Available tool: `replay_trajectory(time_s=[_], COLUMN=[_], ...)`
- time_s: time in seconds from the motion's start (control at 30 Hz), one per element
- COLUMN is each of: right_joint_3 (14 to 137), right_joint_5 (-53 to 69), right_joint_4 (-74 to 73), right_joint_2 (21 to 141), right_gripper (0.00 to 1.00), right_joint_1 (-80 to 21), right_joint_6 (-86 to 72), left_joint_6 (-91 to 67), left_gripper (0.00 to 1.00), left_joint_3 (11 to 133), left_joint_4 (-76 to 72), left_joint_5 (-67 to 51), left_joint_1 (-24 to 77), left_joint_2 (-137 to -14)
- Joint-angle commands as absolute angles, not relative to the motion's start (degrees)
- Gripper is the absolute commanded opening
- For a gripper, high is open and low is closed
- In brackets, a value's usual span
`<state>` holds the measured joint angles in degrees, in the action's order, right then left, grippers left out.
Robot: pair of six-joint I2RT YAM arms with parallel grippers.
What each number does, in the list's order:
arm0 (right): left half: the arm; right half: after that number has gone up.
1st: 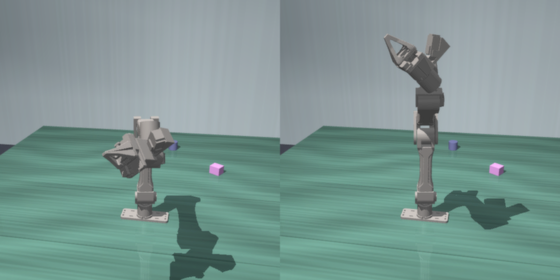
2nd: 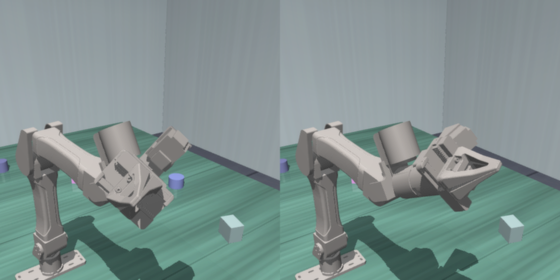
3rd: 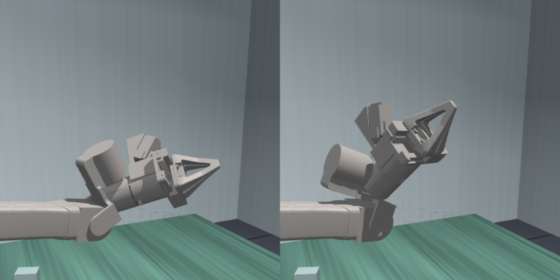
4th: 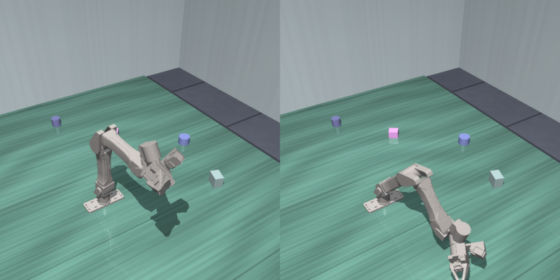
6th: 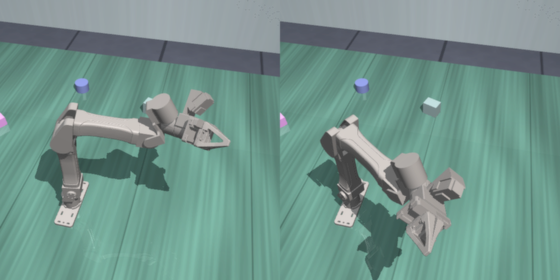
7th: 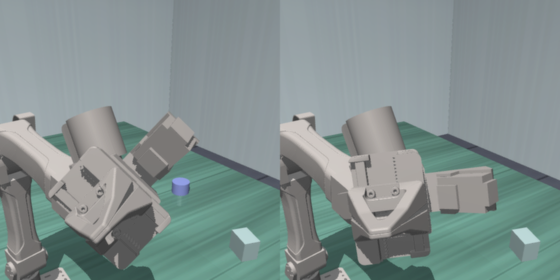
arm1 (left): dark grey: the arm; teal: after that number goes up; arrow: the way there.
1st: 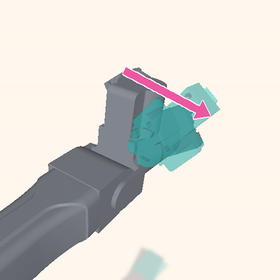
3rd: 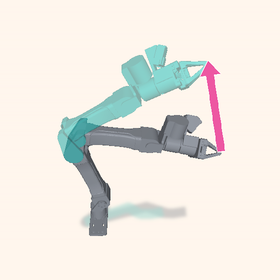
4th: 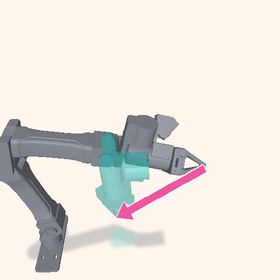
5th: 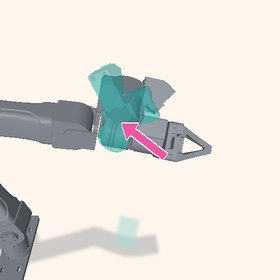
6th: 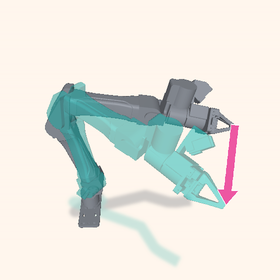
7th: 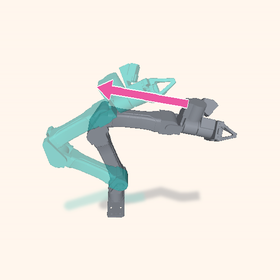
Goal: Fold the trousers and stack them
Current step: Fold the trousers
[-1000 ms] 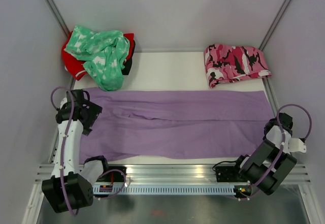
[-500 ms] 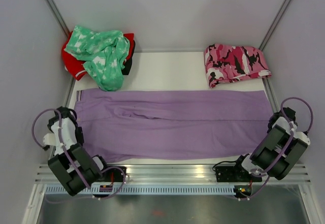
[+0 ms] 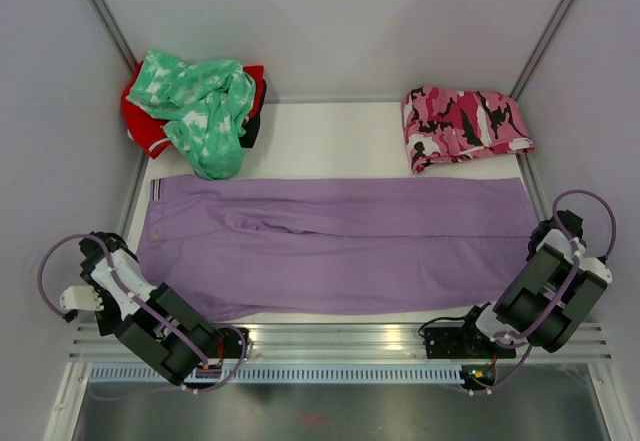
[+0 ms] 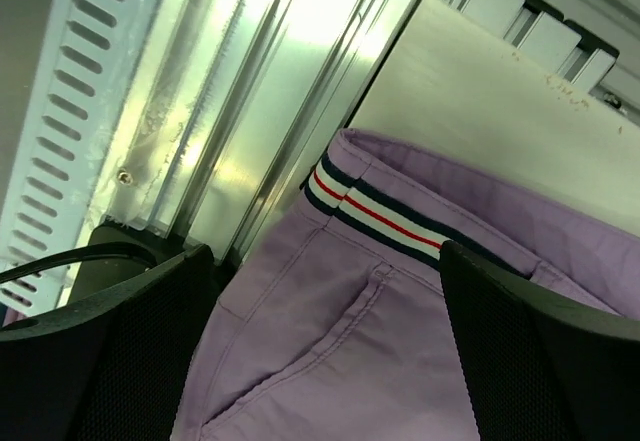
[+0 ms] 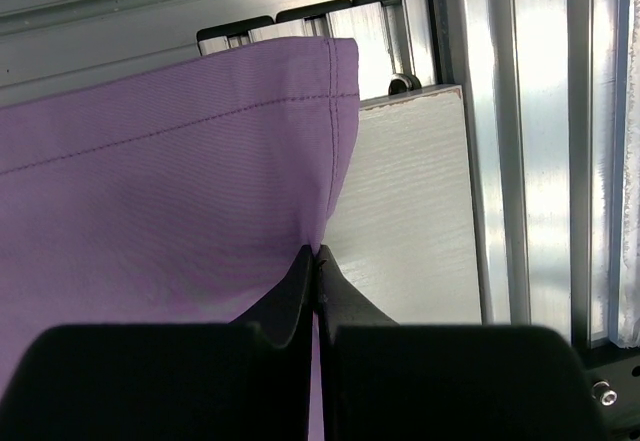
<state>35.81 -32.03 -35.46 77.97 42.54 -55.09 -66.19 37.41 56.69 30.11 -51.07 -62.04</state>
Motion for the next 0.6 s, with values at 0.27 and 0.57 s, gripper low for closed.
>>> replay_trajectory(time_s=[0.27,0.57], right_joint_3=[32.78,32.78], right_joint_5=[-27.95,-27.34], right_joint_4=[-29.18,-29.09], right_joint_2=[78.93,78.49], right_gripper=[0.00,0.00], right_joint_1=[42.89,42.89], right_joint_6=[-57.57,-56.69], left_joint_6=[-58.18,-55.47], left_gripper=[0.88,0.02], left_joint_3=[24.35,26.27], left_joint_4=[36.04,36.65], left_joint_5=[21.97,20.57], left_joint_1=[-51.77,-51.68], left_joint_2=[-56.08,-53.54])
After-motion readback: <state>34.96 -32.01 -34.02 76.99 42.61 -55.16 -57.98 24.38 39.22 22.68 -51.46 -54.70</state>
